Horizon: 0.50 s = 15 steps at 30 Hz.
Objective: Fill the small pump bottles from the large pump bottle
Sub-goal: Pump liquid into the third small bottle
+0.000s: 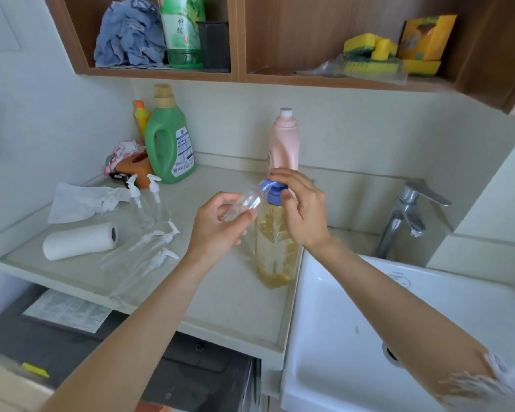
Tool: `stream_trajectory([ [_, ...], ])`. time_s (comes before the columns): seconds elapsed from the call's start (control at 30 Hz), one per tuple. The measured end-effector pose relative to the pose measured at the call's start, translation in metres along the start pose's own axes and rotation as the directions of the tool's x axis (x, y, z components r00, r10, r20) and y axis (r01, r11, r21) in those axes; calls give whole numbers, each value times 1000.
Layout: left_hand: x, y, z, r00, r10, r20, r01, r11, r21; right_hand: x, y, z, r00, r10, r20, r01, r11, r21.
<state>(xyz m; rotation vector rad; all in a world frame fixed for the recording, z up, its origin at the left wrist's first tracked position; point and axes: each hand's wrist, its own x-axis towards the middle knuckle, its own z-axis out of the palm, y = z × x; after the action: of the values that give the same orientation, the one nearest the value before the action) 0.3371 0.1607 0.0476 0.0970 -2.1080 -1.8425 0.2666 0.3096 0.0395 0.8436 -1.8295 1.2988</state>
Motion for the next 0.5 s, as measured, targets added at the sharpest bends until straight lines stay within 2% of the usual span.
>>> stream_trajectory([
  [0.23,2,12,0,1000,14,-6,-14,999,-32,25,-3,-13,995,9,104,-5,999,-32],
  [0.5,4,-1,5,986,140,-88,-137,990,39,11,12,0,997,-8,83,7,1000,9],
])
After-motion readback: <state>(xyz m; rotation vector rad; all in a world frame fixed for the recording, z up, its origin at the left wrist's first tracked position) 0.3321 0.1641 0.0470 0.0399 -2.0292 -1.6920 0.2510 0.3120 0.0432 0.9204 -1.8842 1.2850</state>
